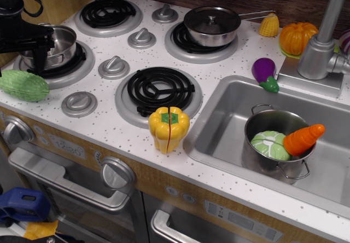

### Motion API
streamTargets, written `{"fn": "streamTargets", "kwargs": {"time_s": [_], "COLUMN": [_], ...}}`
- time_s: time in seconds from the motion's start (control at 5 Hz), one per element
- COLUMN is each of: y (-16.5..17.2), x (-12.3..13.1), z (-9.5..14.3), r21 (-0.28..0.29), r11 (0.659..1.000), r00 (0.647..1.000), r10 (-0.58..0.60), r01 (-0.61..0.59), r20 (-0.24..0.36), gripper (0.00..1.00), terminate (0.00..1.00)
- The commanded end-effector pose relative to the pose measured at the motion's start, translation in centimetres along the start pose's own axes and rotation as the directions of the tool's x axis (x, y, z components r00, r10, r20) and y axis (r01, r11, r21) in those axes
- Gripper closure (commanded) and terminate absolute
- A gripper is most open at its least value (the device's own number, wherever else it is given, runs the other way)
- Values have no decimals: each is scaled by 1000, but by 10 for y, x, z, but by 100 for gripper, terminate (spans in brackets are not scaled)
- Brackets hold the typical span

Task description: Put green squash in pot or pan

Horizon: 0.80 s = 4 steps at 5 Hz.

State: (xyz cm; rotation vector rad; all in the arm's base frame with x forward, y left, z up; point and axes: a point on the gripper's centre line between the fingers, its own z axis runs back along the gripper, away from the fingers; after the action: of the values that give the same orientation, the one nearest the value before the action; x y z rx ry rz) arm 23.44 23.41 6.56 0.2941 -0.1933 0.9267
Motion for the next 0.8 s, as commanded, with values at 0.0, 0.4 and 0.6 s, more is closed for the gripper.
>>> {"fn": "streamTargets", "kwargs": {"time_s": [0.0,0.4,0.6], "y": [0,1,2], "x": [0,11,16], "z": [0,13,13], "r21": [0,26,35], "r11": [1000,991,982], "r00": [1000,990,981], "r10": [0,133,180], "r01": [0,-134,-183], "r20": [0,36,71], "gripper": [0,0,0], "terminate": [0,0,0]}}
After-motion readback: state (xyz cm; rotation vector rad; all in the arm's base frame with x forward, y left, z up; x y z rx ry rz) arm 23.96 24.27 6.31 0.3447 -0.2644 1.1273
